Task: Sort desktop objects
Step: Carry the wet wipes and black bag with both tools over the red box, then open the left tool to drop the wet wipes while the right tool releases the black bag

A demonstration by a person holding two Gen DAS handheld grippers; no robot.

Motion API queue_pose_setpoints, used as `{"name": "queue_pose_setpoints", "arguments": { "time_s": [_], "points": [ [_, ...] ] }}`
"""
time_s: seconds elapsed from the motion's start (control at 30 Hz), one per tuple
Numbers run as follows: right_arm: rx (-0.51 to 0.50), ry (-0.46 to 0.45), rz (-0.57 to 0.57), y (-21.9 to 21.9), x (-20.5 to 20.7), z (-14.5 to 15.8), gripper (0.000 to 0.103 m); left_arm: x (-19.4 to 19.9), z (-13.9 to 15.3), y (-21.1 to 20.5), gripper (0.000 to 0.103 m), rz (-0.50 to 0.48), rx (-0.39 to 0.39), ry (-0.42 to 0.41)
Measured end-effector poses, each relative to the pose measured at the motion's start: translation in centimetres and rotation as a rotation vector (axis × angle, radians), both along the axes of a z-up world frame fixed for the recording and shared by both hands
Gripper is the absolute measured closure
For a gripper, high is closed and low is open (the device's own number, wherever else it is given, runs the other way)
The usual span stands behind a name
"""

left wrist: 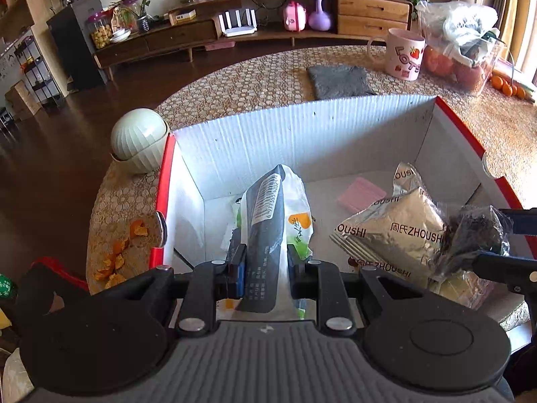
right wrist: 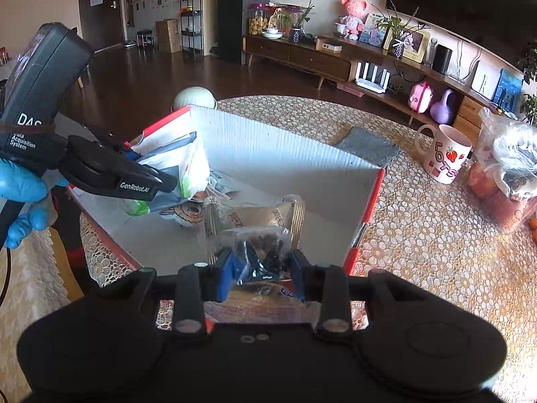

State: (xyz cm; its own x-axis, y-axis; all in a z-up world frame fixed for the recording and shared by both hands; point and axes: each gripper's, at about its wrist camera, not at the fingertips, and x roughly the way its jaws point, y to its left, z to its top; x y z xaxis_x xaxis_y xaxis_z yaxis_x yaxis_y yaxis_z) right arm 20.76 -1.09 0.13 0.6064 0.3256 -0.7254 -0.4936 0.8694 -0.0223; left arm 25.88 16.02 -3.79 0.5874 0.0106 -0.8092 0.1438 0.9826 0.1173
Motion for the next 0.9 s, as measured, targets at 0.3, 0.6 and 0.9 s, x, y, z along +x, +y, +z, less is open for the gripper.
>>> {"name": "queue_pose_setpoints", "arguments": {
  "time_s": [0.3,0.6,0.9],
  "points": [
    [-0.003,0.005,0.006,0.0,-0.2,-0.5,0.064,0.2,-0.9,-0.5,0.082,-0.014,0.009,0.030],
    [0.007,-0.010,0.010,-0.6,-0.8,-0.1,0.053,0.1,-1.4,-0.4,0.063,0.003,-0.032,0.050],
    [0.028,-0.046,0.014,-1.6,-1.8,1.0,0.035,-1.6,0.5,-0.3,0.026,0.021,-0.086,-0.017]
  ]
}}
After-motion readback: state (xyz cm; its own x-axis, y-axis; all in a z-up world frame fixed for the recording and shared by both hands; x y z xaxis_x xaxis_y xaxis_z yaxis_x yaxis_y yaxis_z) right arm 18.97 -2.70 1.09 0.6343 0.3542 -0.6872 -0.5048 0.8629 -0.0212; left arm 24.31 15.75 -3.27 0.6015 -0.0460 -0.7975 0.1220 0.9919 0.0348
